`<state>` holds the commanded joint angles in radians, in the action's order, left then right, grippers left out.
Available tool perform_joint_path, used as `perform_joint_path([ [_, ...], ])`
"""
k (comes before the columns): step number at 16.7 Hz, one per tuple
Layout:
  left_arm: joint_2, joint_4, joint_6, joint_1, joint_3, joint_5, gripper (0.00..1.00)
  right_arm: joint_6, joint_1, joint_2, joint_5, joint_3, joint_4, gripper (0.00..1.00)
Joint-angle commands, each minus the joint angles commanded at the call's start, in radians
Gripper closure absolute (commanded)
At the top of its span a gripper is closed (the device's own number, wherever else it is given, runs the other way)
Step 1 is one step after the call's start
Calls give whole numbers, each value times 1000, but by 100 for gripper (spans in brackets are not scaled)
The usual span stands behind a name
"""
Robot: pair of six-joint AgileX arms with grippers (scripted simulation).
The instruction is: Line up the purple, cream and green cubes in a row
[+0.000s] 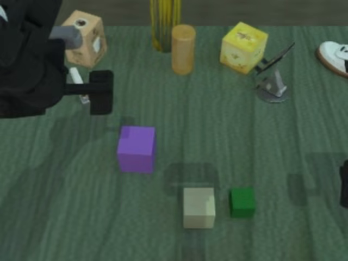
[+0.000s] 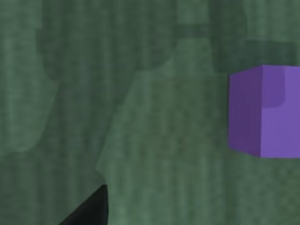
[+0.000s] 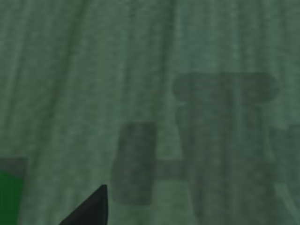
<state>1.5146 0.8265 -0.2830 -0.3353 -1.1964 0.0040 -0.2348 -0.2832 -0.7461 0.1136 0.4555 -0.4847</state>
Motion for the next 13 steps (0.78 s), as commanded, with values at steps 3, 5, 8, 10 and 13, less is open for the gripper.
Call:
perform_joint_path([
  [3,274,145,-50,-63,-214,1,0,101,105,282,-27,-200,154,0],
  [5,413,221,-78,-98,-334,1,0,154,165,450,-50,-301,256,0],
  [8,559,301,-110,-138,-476,0,0,207,232,639,-86,-404,390,0],
  [10,621,333,-124,-155,-541,-1,0,227,261,714,-104,-441,454,0],
  [13,651,346,-130,-162,-571,-1,0,235,273,746,-114,-456,485,0],
])
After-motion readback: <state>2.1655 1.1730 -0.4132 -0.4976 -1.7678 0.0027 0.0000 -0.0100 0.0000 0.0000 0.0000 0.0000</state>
